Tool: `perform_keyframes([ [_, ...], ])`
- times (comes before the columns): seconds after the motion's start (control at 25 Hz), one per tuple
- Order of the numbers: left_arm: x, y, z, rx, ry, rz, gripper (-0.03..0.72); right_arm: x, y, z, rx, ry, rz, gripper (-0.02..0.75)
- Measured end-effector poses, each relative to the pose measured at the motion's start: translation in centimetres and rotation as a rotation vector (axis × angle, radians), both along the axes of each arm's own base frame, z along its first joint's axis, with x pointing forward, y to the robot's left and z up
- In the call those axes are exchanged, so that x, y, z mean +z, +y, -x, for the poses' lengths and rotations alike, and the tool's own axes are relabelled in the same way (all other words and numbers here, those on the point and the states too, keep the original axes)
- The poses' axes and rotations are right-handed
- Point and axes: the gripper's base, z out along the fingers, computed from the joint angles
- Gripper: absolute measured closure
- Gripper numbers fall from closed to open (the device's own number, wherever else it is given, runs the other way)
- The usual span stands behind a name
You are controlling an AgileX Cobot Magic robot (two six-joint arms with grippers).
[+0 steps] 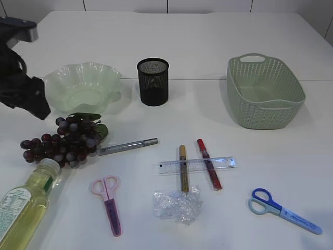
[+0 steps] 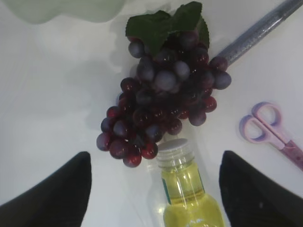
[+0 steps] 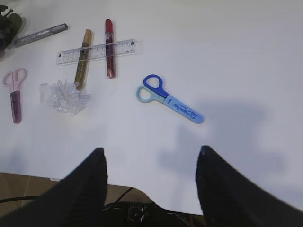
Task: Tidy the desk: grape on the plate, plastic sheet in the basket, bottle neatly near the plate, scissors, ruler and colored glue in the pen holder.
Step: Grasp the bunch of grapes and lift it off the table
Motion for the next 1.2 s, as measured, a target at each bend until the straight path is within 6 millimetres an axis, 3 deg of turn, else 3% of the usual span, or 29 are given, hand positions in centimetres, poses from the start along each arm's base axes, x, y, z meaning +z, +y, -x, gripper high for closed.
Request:
perform_keyframes([
  [0.2,-3.9,-2.1,-1.6,-0.138,0.049,-0.099,0.081,0.1,0.5,-1.2,-0.001,0.046,0.016,0.269],
  [0.48,-6.6,-4.2,-2.3,-0.267,0.031,-0.212,0.085,0.0,0.5,-1.9,-0.01,0.06,0.053,0.269],
  [1.0,-6.8,-4.2,-2.5,-0.284,0.019,-0.238,0.099,0.0,0.5,-1.8,-0.011,0.062,0.053,0.269],
  [1.2,-7.8,-4.1,-2.8,-0.295,0.038,-0.257,0.099,0.0,0.5,-1.8,-0.012,0.064,0.053,0.268],
])
